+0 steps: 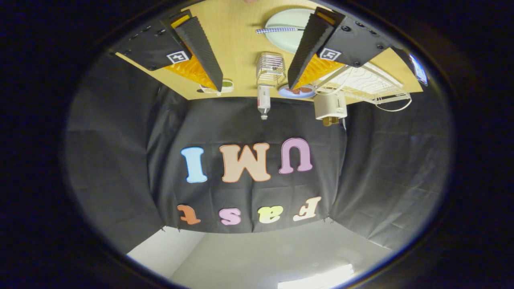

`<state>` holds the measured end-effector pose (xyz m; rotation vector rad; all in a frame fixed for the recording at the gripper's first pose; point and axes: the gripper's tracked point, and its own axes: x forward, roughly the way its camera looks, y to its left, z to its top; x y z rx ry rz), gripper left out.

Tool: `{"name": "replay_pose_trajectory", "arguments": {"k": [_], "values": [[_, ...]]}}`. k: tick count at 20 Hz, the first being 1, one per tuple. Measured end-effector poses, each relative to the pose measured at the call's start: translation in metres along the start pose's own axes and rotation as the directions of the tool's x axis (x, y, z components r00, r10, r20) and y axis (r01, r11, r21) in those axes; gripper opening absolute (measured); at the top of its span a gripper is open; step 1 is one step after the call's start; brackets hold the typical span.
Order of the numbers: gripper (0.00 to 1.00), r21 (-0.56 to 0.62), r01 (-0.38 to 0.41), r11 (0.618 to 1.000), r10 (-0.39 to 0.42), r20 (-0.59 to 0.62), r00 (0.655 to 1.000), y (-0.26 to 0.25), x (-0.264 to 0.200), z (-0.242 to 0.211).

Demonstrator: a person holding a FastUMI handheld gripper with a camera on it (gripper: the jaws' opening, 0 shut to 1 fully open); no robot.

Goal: Take the plate from the dish rack, then take the spoon from the basket and place it into the plate.

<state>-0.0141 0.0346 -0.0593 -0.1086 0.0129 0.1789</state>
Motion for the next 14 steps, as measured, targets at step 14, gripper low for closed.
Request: {"name": "replay_pose_trajectory", "arguments": {"k": [14], "values": [[1.00,-0.013,-0.021,1.000,0.021,-0.002,1.000,0.0082,-0.0137,-0.0033]]}}
